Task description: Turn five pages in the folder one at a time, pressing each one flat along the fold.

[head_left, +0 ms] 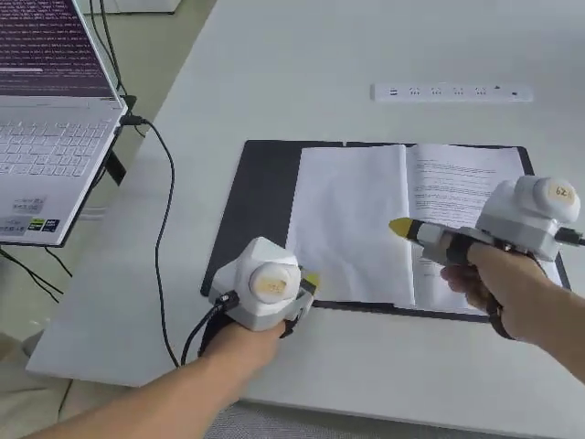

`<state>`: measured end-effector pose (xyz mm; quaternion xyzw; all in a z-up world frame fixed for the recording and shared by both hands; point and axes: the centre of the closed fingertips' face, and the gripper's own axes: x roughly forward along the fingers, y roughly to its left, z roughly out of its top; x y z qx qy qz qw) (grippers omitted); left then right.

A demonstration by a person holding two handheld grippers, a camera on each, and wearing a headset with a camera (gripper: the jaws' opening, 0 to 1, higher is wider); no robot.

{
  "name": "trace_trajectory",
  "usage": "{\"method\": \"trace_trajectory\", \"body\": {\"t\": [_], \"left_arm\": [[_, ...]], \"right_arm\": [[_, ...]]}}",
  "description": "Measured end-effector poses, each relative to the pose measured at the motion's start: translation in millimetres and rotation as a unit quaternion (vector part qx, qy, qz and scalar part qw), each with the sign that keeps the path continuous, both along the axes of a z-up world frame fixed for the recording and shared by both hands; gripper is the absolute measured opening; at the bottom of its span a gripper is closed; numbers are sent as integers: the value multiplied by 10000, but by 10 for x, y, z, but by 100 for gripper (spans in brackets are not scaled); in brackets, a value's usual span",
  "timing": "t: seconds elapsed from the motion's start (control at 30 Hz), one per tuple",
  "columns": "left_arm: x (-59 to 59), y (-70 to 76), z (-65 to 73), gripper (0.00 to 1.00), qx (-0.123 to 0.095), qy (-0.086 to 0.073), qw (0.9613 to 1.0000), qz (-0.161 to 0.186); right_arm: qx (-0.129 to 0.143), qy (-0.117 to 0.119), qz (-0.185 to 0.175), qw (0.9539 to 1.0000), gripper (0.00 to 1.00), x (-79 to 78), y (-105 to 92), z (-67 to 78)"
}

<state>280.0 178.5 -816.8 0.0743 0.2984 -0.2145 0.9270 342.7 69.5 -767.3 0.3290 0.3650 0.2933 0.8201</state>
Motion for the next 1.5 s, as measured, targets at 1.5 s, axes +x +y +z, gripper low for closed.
{"method": "trace_trajectory", "body": {"t": [1.5], "left_arm": [[51,19,-35,13,1,-183,9998,-47]], "right_arm": [[1535,1035,-2271,9561,0,1878,-307,-421]]}}
